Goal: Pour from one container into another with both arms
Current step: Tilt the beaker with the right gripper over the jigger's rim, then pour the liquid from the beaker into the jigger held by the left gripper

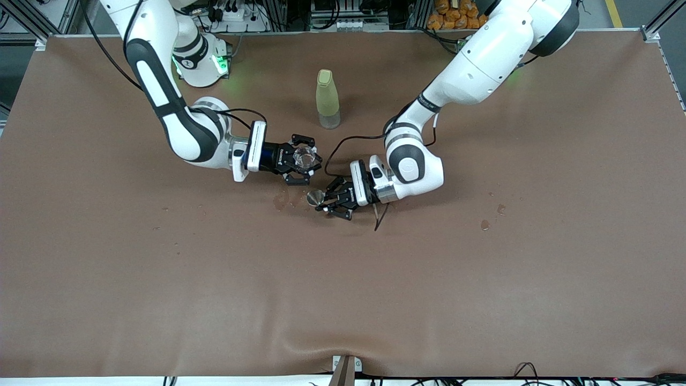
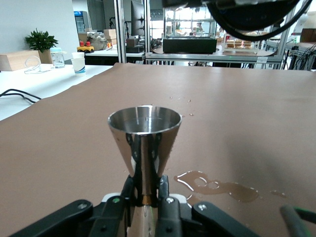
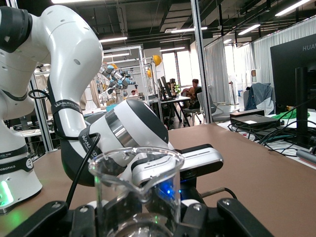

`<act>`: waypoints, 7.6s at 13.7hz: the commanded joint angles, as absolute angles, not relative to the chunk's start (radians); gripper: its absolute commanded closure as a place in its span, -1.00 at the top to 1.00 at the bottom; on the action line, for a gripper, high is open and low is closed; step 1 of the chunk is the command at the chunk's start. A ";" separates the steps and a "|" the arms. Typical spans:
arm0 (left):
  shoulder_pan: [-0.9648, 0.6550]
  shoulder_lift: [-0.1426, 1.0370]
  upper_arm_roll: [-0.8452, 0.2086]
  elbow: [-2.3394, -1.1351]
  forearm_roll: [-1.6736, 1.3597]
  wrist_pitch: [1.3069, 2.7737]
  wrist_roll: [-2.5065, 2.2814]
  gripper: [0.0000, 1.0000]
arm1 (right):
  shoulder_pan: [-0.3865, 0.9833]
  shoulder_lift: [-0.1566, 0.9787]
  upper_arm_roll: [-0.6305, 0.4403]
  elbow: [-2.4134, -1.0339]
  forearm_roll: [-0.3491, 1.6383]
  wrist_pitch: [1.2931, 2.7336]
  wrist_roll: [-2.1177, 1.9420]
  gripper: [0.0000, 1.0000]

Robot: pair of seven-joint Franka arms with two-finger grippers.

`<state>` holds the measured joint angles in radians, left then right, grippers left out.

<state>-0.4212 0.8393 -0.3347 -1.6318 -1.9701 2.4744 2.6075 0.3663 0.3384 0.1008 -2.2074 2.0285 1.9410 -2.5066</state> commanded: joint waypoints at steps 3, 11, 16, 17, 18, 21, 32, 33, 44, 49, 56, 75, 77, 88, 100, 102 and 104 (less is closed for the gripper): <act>-0.419 0.827 -0.337 -1.654 -2.006 2.454 2.638 -1.00 | 0.397 0.341 0.121 -2.210 2.121 1.963 -2.482 -1.00; -0.419 0.827 -0.336 -1.664 -2.006 2.454 2.642 -1.00 | 0.397 0.345 0.153 -2.210 2.128 1.990 -2.263 -1.00; -0.419 0.825 -0.336 -1.664 -2.006 2.454 2.642 -1.00 | 0.402 0.354 0.163 -2.214 2.128 1.991 -2.119 -1.00; -0.417 0.825 -0.336 -1.666 -2.006 2.454 2.643 -1.00 | 0.400 0.354 0.163 -2.217 2.128 1.990 -2.103 -1.00; -0.417 0.825 -0.336 -1.666 -2.005 2.454 2.643 -1.00 | 0.400 0.354 0.163 -2.217 2.128 1.990 -2.077 -1.00; -0.417 0.824 -0.336 -1.672 -2.005 2.454 2.643 -1.00 | 0.400 0.354 0.167 -2.218 2.128 1.990 -1.984 -1.00; -0.413 0.816 -0.336 -1.695 -2.005 2.454 2.643 -1.00 | 0.397 0.351 0.167 -2.224 2.128 1.987 -1.712 -1.00; -0.410 0.815 -0.336 -1.698 -2.005 2.454 2.643 -1.00 | 0.397 0.351 0.169 -2.226 2.128 1.987 -1.691 -1.00; -0.391 0.778 -0.347 -1.762 -2.006 2.445 2.645 -1.00 | 0.391 0.347 0.167 -2.232 2.131 1.987 -1.560 -1.00; -0.361 0.764 -0.376 -1.789 -2.006 2.445 2.645 -1.00 | 0.391 0.347 0.167 -2.232 2.131 1.985 -1.509 -1.00; -0.348 0.742 -0.385 -1.818 -2.006 2.445 2.643 -1.00 | 0.391 0.347 0.167 -2.232 2.131 1.983 -1.445 -1.00; -0.337 0.736 -0.410 -1.824 -2.020 2.450 2.637 -1.00 | 0.399 0.342 0.183 -2.221 2.131 1.987 -1.290 -1.00; -0.334 0.736 -0.410 -1.825 -2.020 2.450 2.637 -1.00 | 0.399 0.342 0.183 -2.223 2.131 1.987 -1.269 -1.00; -0.318 0.726 -0.430 -1.856 -2.020 2.450 2.638 -1.00 | 0.396 0.341 0.183 -2.221 2.132 1.980 -1.155 -1.00; -0.311 0.721 -0.430 -1.870 -2.020 2.447 2.640 -1.00 | 0.391 0.337 0.183 -2.221 2.132 1.944 -0.991 -1.00; -0.310 0.713 -0.430 -1.882 -2.020 2.447 2.640 -1.00 | 0.391 0.337 0.183 -2.221 2.132 1.936 -0.963 -1.00; -0.301 0.707 -0.431 -1.890 -2.020 2.445 2.640 -1.00 | 0.391 0.337 0.183 -2.221 2.132 1.934 -0.936 -1.00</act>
